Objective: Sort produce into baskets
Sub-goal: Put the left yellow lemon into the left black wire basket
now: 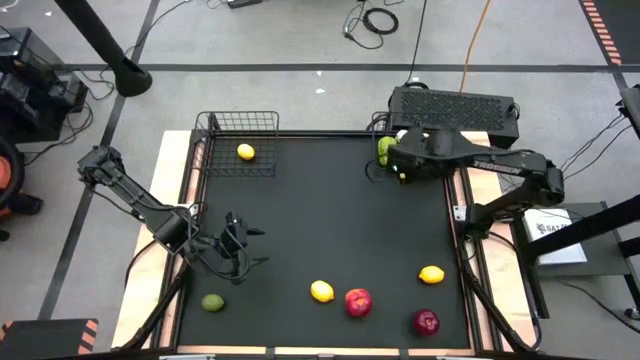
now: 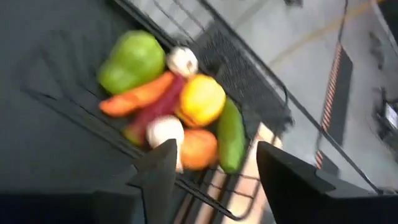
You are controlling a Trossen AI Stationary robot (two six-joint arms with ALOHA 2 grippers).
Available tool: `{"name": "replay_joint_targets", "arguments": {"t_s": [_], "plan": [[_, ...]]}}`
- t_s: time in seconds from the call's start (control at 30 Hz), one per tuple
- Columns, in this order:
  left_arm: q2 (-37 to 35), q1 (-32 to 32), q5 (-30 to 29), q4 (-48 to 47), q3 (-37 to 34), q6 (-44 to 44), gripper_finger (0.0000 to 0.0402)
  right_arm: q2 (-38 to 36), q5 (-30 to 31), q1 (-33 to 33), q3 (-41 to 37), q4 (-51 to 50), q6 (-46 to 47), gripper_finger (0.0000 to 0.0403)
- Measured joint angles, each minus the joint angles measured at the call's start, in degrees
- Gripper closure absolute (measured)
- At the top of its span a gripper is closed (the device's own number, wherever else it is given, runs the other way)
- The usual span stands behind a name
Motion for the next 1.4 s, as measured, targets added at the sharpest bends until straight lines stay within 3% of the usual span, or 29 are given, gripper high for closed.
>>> {"name": "replay_joint_targets", "arguments": {"t_s": [0.27,0.43,0.57,0.73,1.0,1.23,1.4], "plan": [[1.81,0.03,-0.03,1.75,0.00,1.92,0.0061,-6.39,1.60,22.14,0.00,6.08,13.97,0.0181],[6.72,0.42,-0.06,13.17,0.00,9.76,0.0061,-4.34,5.08,34.68,0.02,12.60,17.35,0.0181],[12.00,1.28,1.71,24.81,0.00,16.35,0.0061,-0.22,7.52,40.89,0.02,17.26,15.98,0.0181],[18.35,2.74,5.72,34.63,0.00,18.53,0.0061,5.63,7.49,45.40,0.02,19.91,10.12,0.0181],[28.25,5.01,16.41,45.82,0.18,15.05,0.0061,12.26,7.29,48.62,0.02,20.37,1.95,0.0181],[35.98,7.26,24.56,46.21,3.47,13.52,0.0061,12.51,7.54,48.60,0.02,20.37,0.81,0.0181],[39.08,8.49,25.69,45.95,4.17,15.43,0.0061,12.51,7.52,48.60,0.02,20.33,0.81,0.0181]]}}
